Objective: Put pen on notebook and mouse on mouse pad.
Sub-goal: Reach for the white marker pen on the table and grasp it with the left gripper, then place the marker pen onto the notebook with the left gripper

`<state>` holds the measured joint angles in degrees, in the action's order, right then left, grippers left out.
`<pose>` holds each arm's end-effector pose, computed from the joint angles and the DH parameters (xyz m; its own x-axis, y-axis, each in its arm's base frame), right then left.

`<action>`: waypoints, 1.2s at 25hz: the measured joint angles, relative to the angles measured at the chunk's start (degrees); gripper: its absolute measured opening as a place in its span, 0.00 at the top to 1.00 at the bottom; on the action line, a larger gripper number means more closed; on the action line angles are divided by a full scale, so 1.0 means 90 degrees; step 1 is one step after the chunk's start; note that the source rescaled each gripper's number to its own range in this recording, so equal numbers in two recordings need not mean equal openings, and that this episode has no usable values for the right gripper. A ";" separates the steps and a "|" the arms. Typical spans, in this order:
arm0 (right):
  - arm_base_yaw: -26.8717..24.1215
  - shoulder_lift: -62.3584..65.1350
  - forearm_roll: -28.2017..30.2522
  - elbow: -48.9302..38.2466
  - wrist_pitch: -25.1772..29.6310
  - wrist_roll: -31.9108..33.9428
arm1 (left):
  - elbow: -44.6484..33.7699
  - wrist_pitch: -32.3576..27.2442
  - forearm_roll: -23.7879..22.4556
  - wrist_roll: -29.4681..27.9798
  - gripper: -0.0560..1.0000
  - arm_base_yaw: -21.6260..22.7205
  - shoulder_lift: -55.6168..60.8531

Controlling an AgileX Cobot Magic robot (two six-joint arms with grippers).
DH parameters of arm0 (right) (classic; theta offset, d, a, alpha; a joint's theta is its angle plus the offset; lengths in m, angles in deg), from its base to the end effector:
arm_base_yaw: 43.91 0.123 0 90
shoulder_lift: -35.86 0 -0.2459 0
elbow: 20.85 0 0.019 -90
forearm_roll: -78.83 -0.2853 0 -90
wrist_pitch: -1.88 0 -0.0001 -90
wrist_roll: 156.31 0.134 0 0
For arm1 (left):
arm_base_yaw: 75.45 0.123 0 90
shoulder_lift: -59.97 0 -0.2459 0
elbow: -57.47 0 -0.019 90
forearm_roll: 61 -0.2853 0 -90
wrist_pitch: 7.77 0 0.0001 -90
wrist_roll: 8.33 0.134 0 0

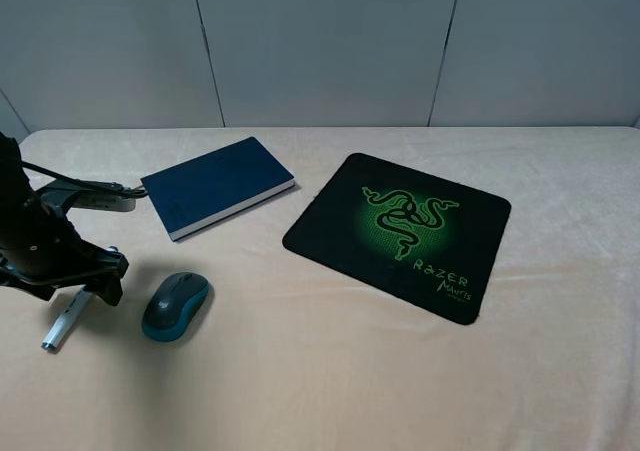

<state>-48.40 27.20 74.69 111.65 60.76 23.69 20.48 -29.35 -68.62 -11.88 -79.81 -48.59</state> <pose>0.1048 0.0001 0.2781 -0.4198 0.0704 -0.9049 0.0380 0.9975 0.0600 0.2851 -0.0152 0.0012 -0.9655 0.1355 -0.2223 0.1248 0.9903 0.0614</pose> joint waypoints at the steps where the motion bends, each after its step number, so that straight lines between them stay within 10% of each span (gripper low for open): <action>1: 0.0000 0.0000 0.0000 0.0000 0.0000 0.0000 | 0.0000 0.0000 0.0000 0.0000 0.34 0.0000 0.0000; 7: 0.0000 0.0000 0.0000 0.0000 0.0000 0.0000 | 0.0000 0.0018 0.0000 0.0000 0.62 0.0000 -0.0012; 17: 0.0000 0.0000 0.0000 0.0000 0.0000 0.0000 | 0.0006 0.0052 0.0025 0.0000 0.72 0.0000 -0.0197; 20: 0.0000 0.0000 0.0000 0.0000 0.0000 0.0000 | 0.0006 0.0013 0.0025 0.0000 0.93 0.0000 -0.0201; 30: 0.0000 0.0000 0.0000 0.0000 0.0000 0.0000 | 0.0006 -0.0196 0.0010 0.0000 0.95 0.0000 -0.0113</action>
<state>-48.40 27.20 74.69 111.65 60.76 23.69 20.53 -31.12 -68.52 -11.88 -79.81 -49.61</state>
